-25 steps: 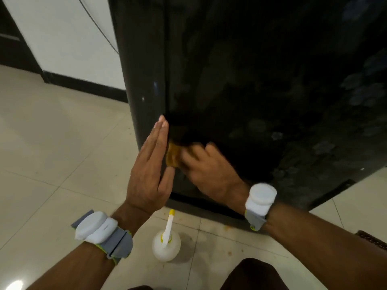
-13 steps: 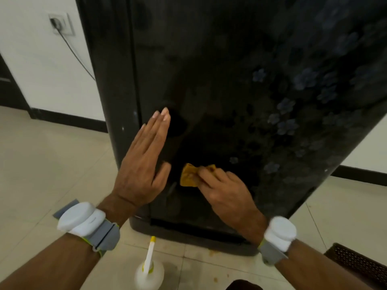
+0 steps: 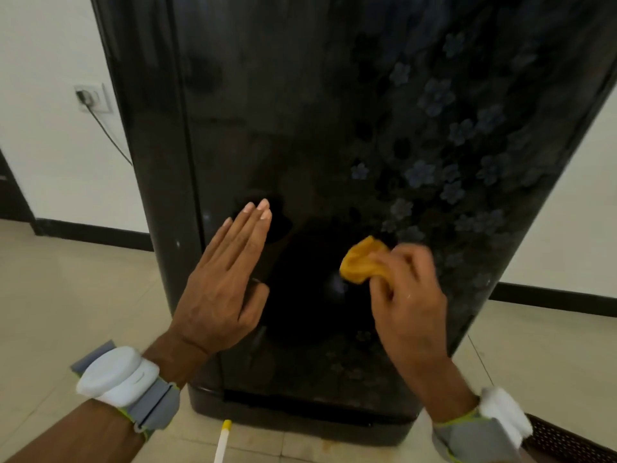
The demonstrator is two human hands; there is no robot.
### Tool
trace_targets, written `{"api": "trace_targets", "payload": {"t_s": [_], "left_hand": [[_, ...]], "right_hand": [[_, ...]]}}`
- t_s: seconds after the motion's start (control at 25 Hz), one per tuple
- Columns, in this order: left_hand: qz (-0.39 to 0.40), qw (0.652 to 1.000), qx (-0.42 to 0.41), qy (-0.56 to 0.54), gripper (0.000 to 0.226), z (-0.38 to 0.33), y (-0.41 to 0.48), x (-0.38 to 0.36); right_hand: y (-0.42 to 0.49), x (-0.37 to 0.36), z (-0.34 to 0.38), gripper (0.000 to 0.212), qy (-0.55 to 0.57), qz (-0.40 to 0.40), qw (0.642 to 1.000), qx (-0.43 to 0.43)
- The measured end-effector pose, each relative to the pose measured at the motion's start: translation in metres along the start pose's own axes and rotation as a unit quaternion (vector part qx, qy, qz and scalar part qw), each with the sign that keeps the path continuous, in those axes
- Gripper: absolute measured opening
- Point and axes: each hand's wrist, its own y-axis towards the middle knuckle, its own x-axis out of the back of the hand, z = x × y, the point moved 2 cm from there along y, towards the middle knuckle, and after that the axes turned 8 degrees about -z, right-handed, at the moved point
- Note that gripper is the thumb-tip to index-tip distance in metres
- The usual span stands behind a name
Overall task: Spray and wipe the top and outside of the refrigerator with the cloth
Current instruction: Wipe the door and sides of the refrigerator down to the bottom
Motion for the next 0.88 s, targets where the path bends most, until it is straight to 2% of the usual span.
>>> {"api": "trace_targets", "payload": {"t_s": [0.04,0.08,0.12,0.24,0.28,0.32,0.4,0.48,0.52,0.56,0.64,0.68,0.72,0.76,0.84,0.88], "left_hand": [[0.005,1.0,-0.005,0.001,0.074,-0.002,0.003,0.0],[0.007,1.0,-0.004,-0.004,0.075,-0.005,0.005,-0.001],[0.006,1.0,-0.001,-0.01,0.076,-0.007,0.007,-0.002],[0.004,1.0,0.02,-0.017,0.079,-0.005,0.013,-0.001],[0.005,0.999,0.029,-0.023,0.079,-0.004,0.012,0.001],[0.002,0.999,0.038,-0.029,0.08,-0.003,0.011,0.004],[0.0,0.998,0.054,-0.037,0.081,0.001,0.008,0.01],[0.007,0.997,0.06,-0.049,0.083,0.0,0.008,0.01],[0.009,0.997,0.062,-0.053,0.083,0.001,0.009,0.01],[0.008,0.996,0.064,-0.057,0.082,0.002,0.01,0.011],[-0.004,0.996,0.069,-0.064,0.08,0.003,0.011,0.013],[-0.013,0.995,0.074,-0.067,0.08,0.005,0.009,0.014],[-0.026,0.994,0.082,-0.067,0.08,0.008,0.006,0.016],[-0.034,0.993,0.091,-0.067,0.08,0.011,0.004,0.018],[-0.034,0.99,0.111,-0.076,0.079,0.013,0.0,0.022],[-0.036,0.989,0.118,-0.085,0.079,0.013,0.0,0.023]], "right_hand": [[0.025,0.005,0.008,0.016,0.014,-0.067,0.996,-0.052],[0.051,0.004,0.023,0.018,0.03,-0.11,0.991,-0.065],[0.067,-0.006,0.043,0.02,0.042,-0.105,0.993,-0.035],[0.03,-0.039,0.06,0.02,-0.008,0.083,0.988,0.129],[0.012,-0.034,0.045,0.018,-0.029,0.121,0.981,0.146],[0.006,-0.021,0.029,0.016,-0.042,0.115,0.983,0.134],[0.03,0.001,0.015,0.007,-0.02,-0.007,0.998,0.051],[0.078,0.002,0.035,0.013,0.003,-0.136,0.99,-0.027],[0.097,-0.008,0.055,0.019,0.01,-0.15,0.988,-0.03],[0.1,-0.021,0.075,0.025,-0.008,-0.133,0.991,0.023],[0.061,-0.046,0.08,0.032,-0.054,-0.017,0.986,0.157],[0.04,-0.042,0.066,0.034,-0.055,0.04,0.982,0.174],[0.027,-0.029,0.052,0.034,-0.042,0.06,0.986,0.151],[0.026,-0.014,0.04,0.031,-0.018,0.035,0.994,0.102],[0.054,0.004,0.036,0.022,0.021,-0.077,0.997,-0.008],[0.079,0.002,0.048,0.02,0.026,-0.141,0.989,-0.035]]}}
